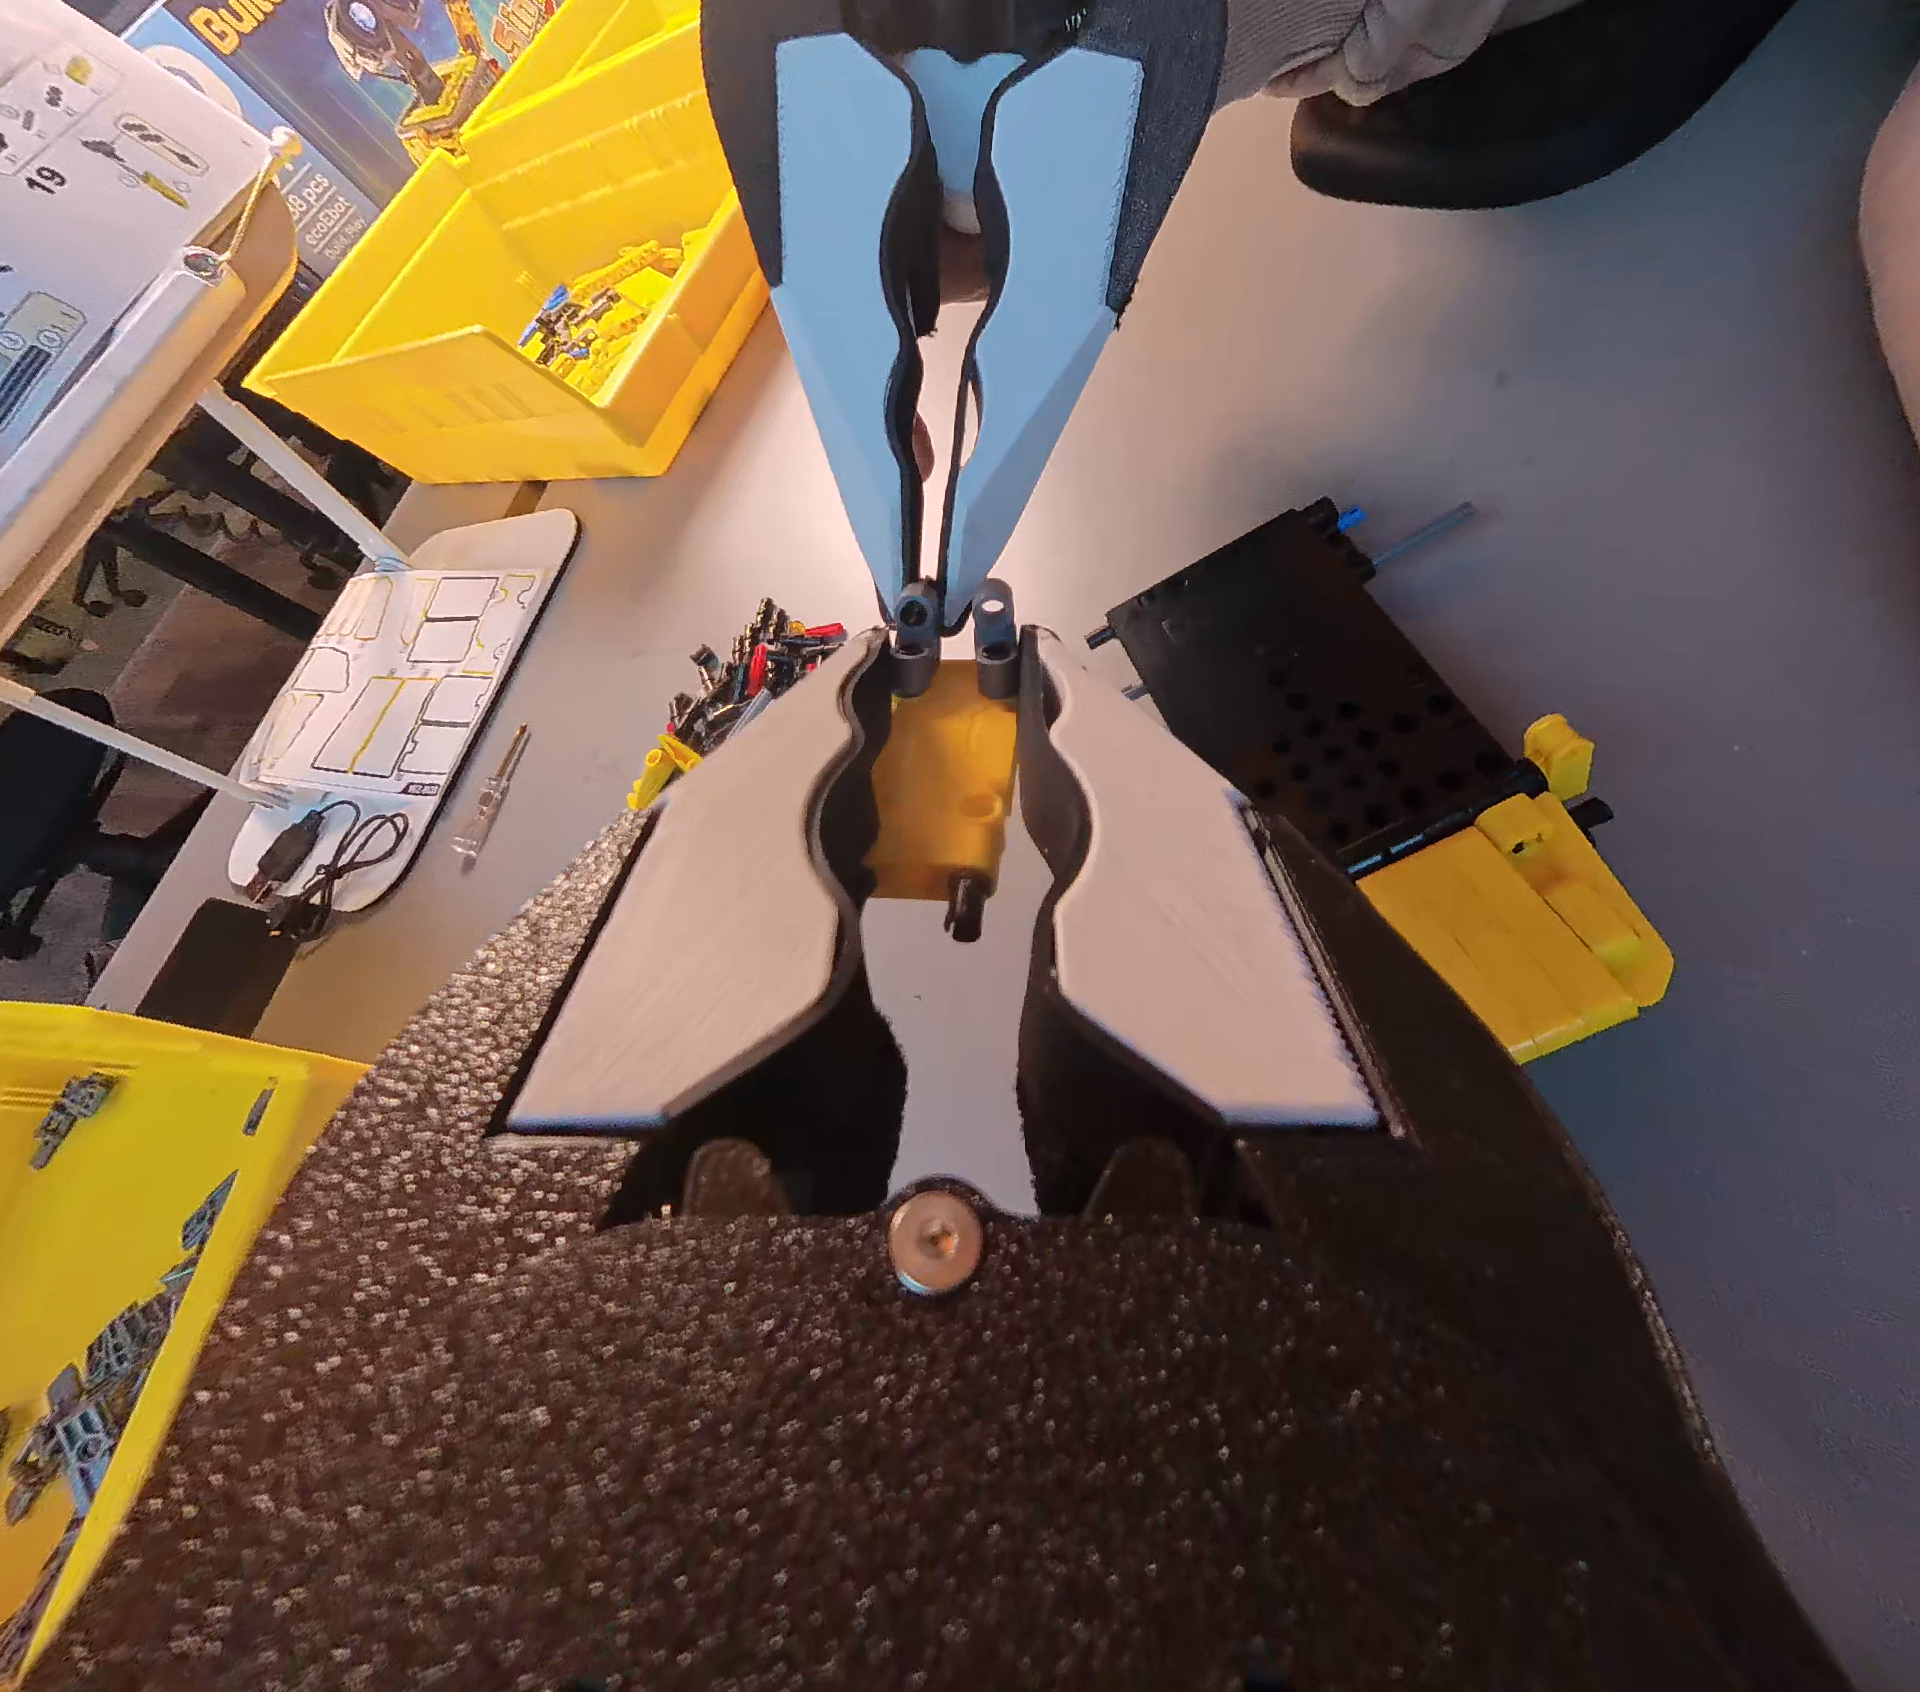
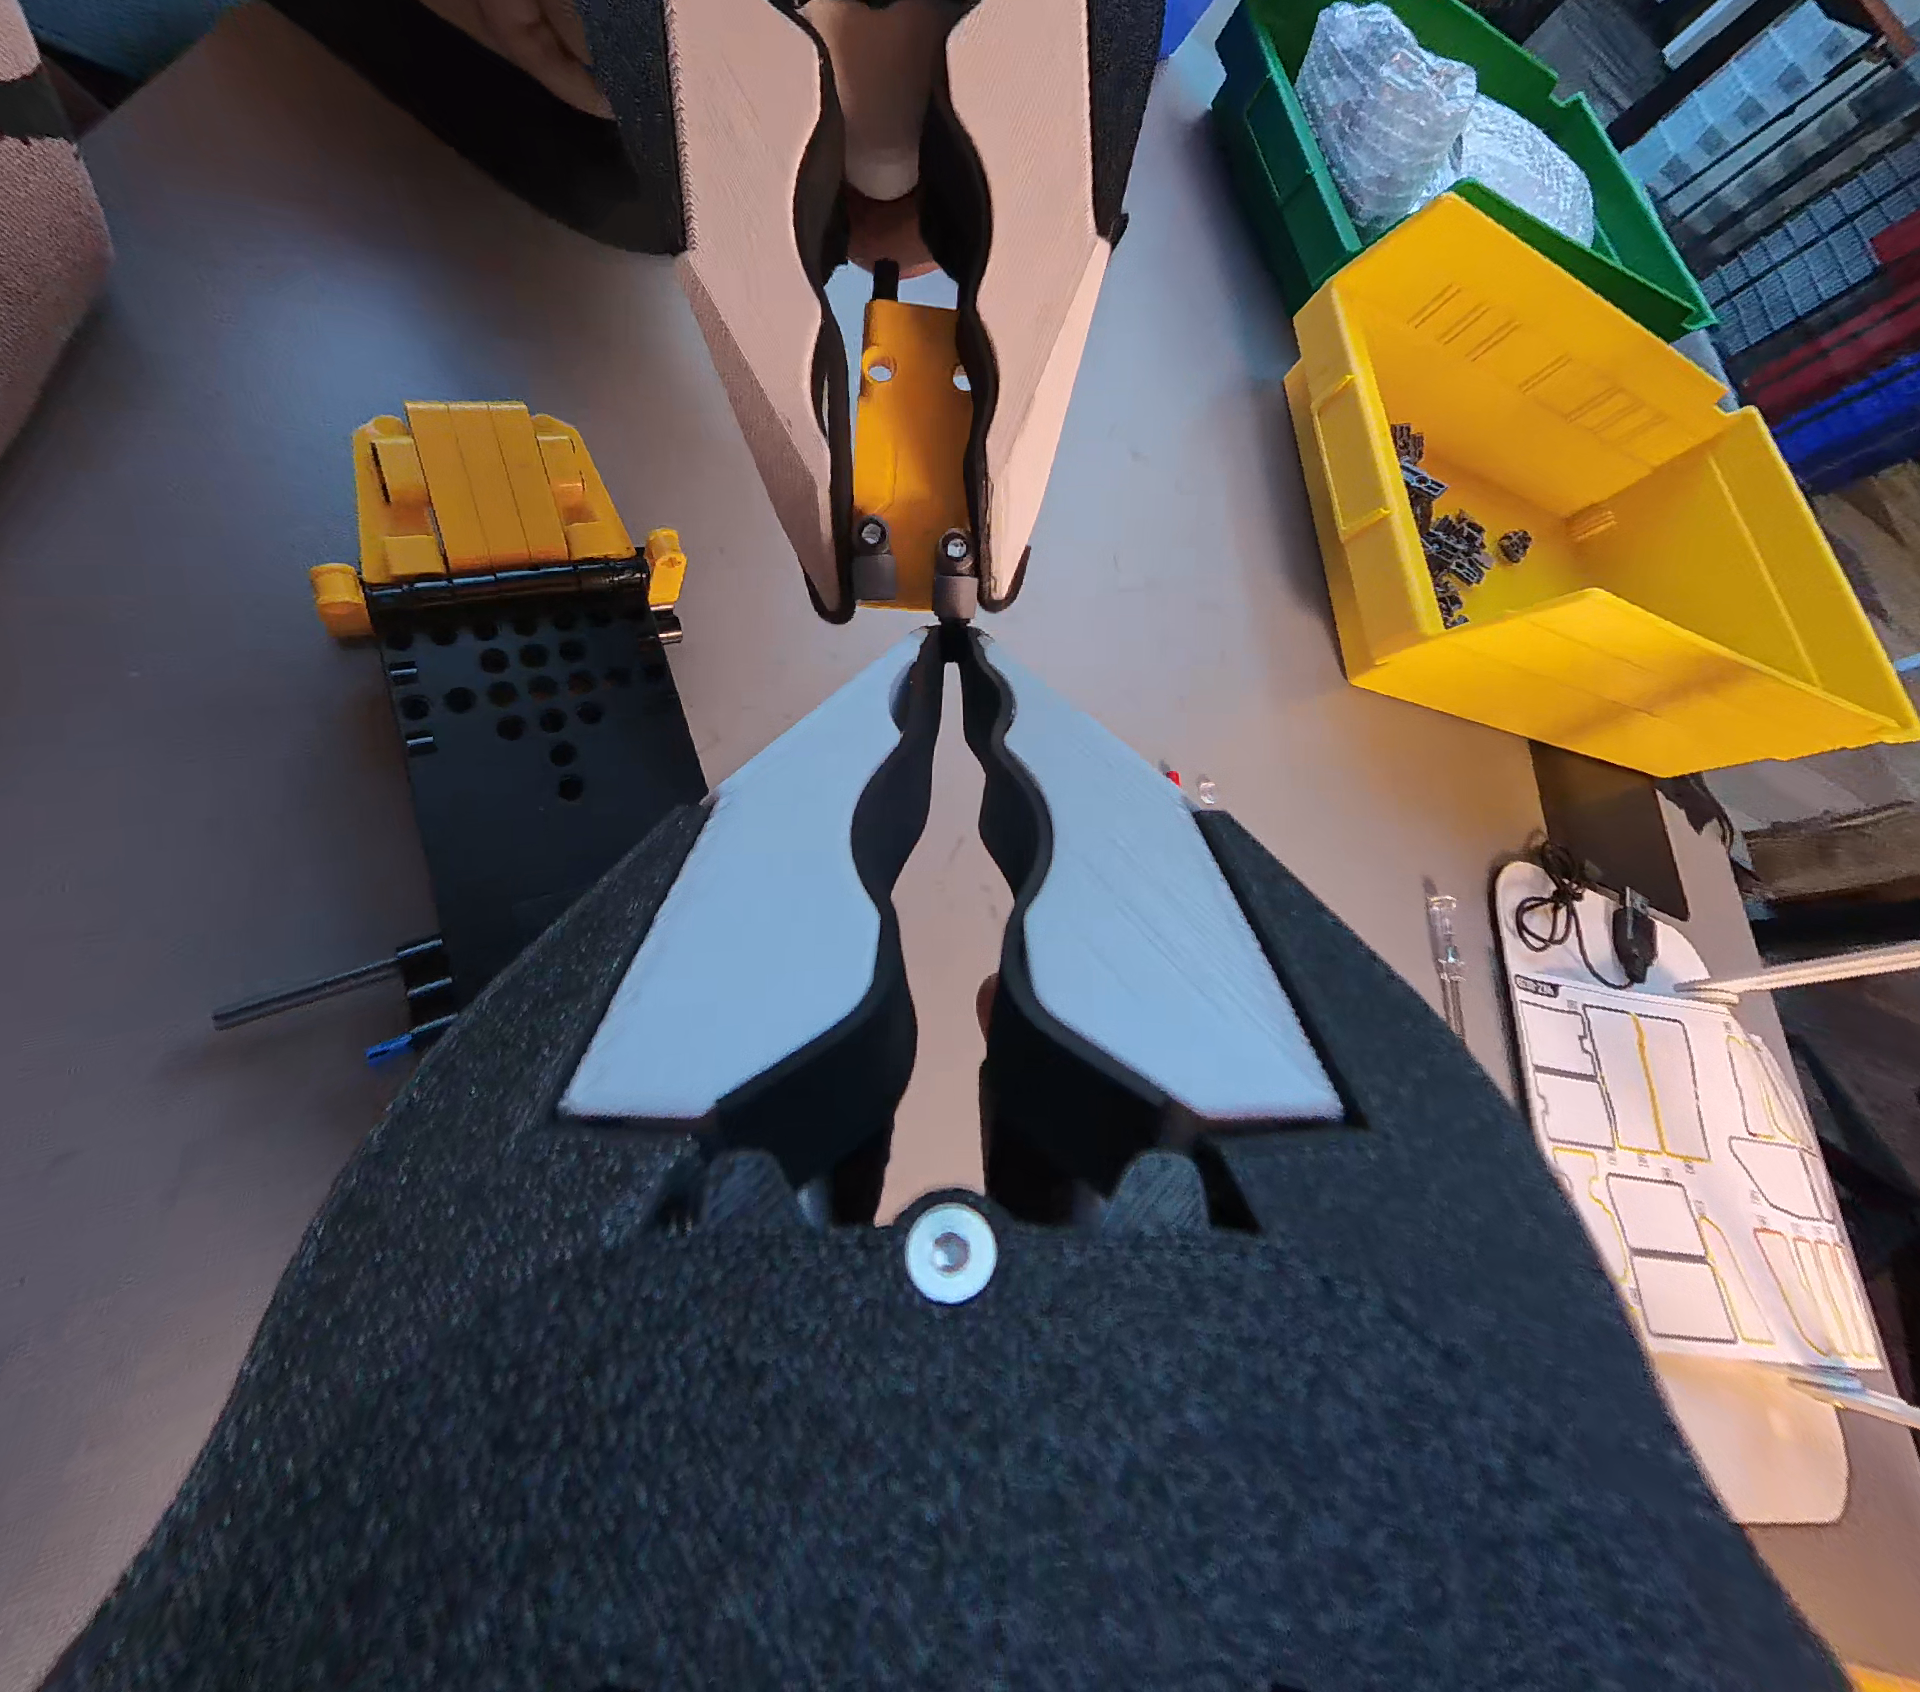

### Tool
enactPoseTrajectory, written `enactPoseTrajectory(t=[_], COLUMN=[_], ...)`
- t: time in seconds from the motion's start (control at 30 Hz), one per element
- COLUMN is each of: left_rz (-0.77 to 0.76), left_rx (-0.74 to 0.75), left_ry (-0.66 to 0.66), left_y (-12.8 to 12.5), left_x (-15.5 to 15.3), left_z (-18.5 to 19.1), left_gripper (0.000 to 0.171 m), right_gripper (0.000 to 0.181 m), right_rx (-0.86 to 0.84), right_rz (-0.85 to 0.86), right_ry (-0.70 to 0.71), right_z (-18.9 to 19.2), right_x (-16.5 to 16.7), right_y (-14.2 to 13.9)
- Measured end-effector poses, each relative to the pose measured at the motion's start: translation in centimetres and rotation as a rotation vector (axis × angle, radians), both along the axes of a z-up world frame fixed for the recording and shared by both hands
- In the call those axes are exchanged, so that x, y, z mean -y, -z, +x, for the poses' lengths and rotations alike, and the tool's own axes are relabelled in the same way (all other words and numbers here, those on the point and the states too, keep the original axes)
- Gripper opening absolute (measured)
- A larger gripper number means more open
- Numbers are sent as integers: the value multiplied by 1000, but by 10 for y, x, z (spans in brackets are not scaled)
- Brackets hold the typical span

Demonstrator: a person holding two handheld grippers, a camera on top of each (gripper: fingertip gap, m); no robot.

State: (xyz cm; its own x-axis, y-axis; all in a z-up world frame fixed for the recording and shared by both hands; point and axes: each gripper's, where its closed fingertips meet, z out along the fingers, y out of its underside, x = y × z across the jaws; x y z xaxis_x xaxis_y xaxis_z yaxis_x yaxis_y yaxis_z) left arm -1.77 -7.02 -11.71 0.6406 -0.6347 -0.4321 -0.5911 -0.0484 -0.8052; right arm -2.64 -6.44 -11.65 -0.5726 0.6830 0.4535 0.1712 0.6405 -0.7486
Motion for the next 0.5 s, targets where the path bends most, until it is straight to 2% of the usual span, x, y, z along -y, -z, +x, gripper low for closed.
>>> enactPoseTrajectory(t=[0.13,0.17,0.2,0.23,0.33,0.43,0.5], left_rz=[2,72,119,124,38,-28,-42], left_rx=[5,17,115,201,86,215,206], left_ry=[-4,-71,-138,-131,-44,-46,-106], left_y=[-2,-16,-42,-56,-20,-23,-13], left_x=[1,-1,2,9,4,-9,-19], left_z=[0,-16,-41,-52,-19,-22,-37], left_gripper=[23,23,23,22,23,23,23], right_gripper=[2,2,2,1,3,3,4], right_rx=[7,75,154,138,9,86,121], right_rz=[-12,61,156,28,40,109,94], right_ry=[-5,29,95,114,184,321,375], right_z=[1,5,13,18,-1,-24,-36], right_x=[1,-11,-39,-43,-50,-95,-110], right_y=[-1,13,38,40,15,35,49])
